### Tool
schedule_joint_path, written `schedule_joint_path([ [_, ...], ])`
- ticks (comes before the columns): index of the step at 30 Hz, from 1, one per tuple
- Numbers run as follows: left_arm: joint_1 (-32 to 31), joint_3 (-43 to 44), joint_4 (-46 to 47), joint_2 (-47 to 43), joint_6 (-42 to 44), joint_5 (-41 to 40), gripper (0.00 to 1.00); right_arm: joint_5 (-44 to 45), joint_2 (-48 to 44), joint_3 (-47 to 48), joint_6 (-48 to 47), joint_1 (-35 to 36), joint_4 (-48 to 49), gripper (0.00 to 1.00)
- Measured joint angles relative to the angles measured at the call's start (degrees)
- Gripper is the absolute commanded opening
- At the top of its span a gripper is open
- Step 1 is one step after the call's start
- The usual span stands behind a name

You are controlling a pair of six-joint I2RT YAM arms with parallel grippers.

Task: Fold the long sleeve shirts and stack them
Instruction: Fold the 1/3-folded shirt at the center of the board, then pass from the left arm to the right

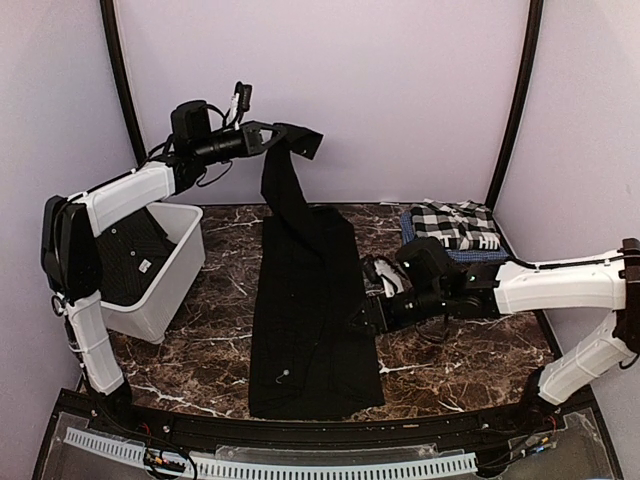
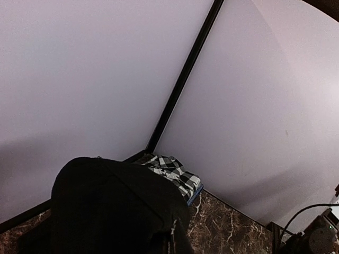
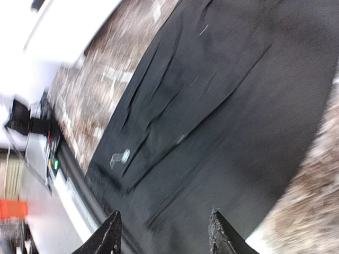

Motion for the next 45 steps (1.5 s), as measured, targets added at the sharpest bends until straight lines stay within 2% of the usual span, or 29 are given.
schedule_joint_path([
  [8,-3.1,-20.4,0.1,-11.4,-2.1,8.2,0.0,7.2,-0.6,6.6,-1.6,-9.5,-0.6,0.53],
  [12,-7.4,-29.5,-4.2,-17.2,-1.9,11.6,0.0,9.1,-0.2,9.6,-4.7,-10.1,0.2,0.53],
  [16,-10.3,-34.8,-7.9,-19.3,-2.8,14.2,0.0,9.1,0.0,9.6,-9.3,-9.5,1.8,0.55],
  [21,-10.4,-36.7,-11.3,-19.3,-6.8,15.0,0.0,12.0,-0.9,7.5,-16.0,-5.6,4.3,0.63],
  [28,-10.2,-36.7,-10.7,-19.2,-16.2,17.0,0.0,18.6,-3.1,4.2,-25.7,-0.2,9.6,0.69],
  [34,-10.0,-36.5,-9.7,-18.6,-23.9,18.2,0.0,26.7,-2.9,0.5,-34.7,1.4,15.1,0.78],
  [38,-9.5,-36.4,-8.5,-18.4,-28.3,18.9,0.0,32.0,0.0,-0.6,-38.9,1.9,18.4,0.83],
  [45,-8.3,-36.4,-4.9,-18.4,-34.5,20.4,0.0,42.1,10.3,-0.1,-47.5,5.9,26.7,0.86],
])
